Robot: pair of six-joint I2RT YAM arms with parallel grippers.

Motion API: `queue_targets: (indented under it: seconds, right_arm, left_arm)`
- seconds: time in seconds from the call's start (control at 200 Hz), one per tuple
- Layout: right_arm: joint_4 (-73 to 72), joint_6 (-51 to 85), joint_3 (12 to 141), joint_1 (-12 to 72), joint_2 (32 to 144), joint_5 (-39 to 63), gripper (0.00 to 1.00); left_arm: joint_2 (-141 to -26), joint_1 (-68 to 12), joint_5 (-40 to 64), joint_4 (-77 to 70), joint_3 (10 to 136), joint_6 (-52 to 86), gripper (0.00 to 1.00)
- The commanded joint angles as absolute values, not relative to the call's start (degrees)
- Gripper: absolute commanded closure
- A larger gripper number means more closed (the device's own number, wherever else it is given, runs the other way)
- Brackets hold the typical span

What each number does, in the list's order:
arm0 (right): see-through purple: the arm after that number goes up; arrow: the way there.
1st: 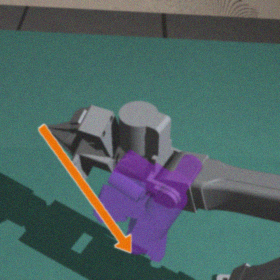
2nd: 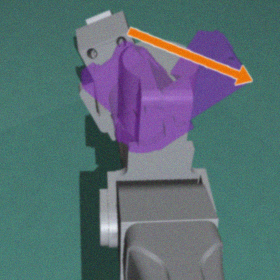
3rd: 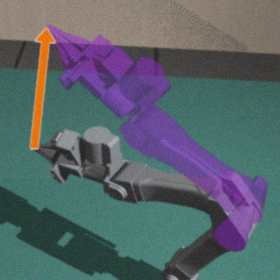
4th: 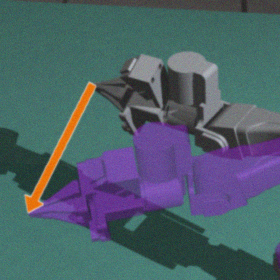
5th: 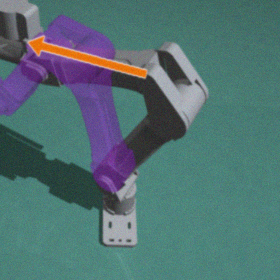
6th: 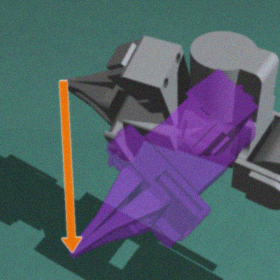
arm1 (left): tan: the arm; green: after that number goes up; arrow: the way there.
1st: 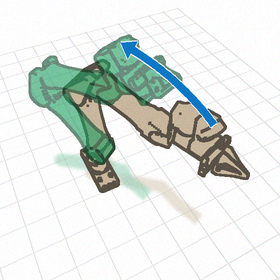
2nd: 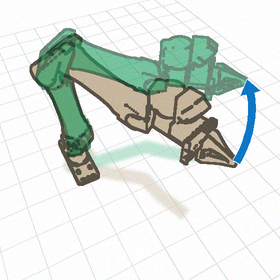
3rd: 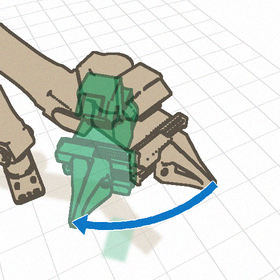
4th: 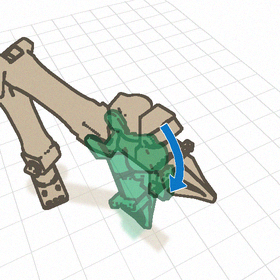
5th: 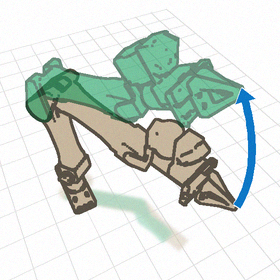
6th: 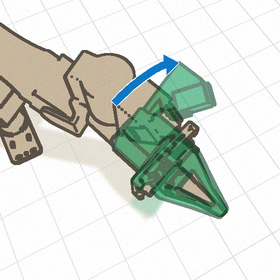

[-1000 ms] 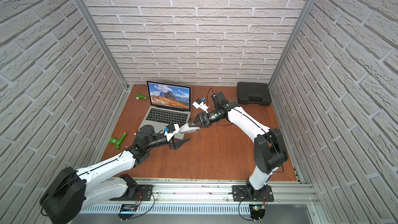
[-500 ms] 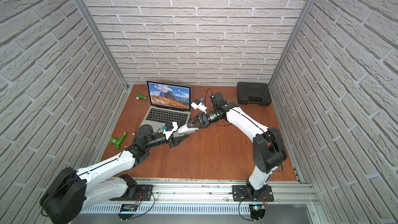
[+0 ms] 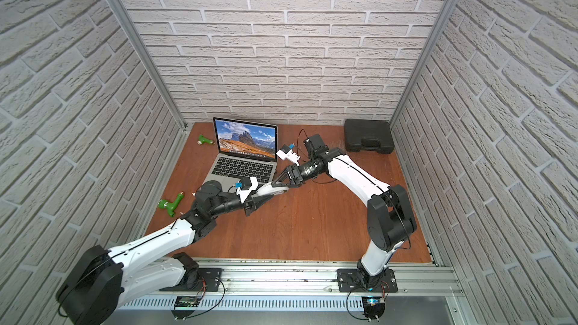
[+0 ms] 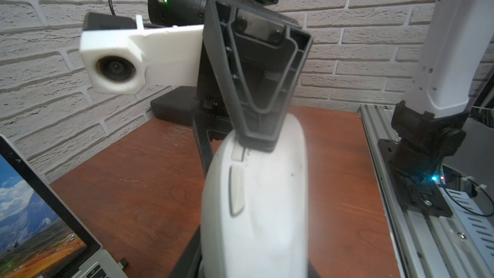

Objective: Remove the wireless mouse receiver from the laptop
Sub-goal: Pick up the mouse from the center of the board, then place the mouse at the center of the board.

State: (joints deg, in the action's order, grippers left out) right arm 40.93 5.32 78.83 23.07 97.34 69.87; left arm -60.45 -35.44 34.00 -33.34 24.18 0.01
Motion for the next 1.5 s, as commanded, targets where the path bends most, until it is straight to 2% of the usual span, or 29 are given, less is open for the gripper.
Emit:
queue_targets:
  seconds: [0.0, 0.155, 0.26, 0.32, 0.52, 0.6, 0.74, 0.86, 1.13, 1.325, 1.495]
  right_arm:
    - [42.51, -1.98, 81.5, 20.68, 94.63, 56.51, 0.31]
    - [34.8, -11.99, 75.99, 19.69, 87.85, 28.07, 0.19]
    - [27.79, -22.66, 71.69, 19.62, 87.46, 20.88, 0.19]
    - [26.59, -26.13, 71.96, 19.56, 89.95, 19.95, 0.19]
    - [39.02, -39.4, 85.22, 19.78, 105.84, 23.72, 0.23]
    - [38.14, -43.45, 86.79, 20.16, 109.12, 25.06, 0.24]
    - [35.49, -46.96, 89.4, 21.15, 113.76, 26.81, 0.24]
    - [38.08, -47.52, 96.16, 23.58, 120.29, 22.69, 0.27]
    - [42.93, -42.31, 111.55, 24.51, 133.14, 22.23, 0.33]
    - [48.26, -41.66, 119.12, 25.77, 137.95, 20.52, 0.34]
    - [50.96, -43.46, 122.27, 27.52, 141.04, 14.23, 0.33]
  left_arm:
    - [-55.94, -35.72, 35.11, -28.34, 27.07, 2.68, 1.0]
    - [-53.93, -30.24, 36.3, -22.42, 26.64, 15.67, 1.0]
    - [-52.73, -27.27, 38.89, -24.36, 23.09, 26.86, 1.0]
    - [-51.02, -27.07, 38.75, -23.87, 21.01, 30.0, 1.0]
    - [-43.34, -25.29, 35.02, -20.47, 13.43, 40.8, 1.0]
    - [-39.51, -23.53, 33.95, -15.73, 11.02, 46.98, 1.0]
    - [-34.77, -20.76, 33.03, -9.77, 5.91, 56.39, 1.0]
    - [-33.26, -19.69, 32.51, -4.7, 3.59, 60.04, 1.0]
    - [-42.45, -18.17, 36.29, -2.38, 5.21, 58.2, 1.0]
    - [-47.92, -18.02, 36.46, 0.03, 9.21, 53.44, 1.0]
    - [-52.67, -17.96, 37.49, -1.93, 10.46, 52.3, 1.0]
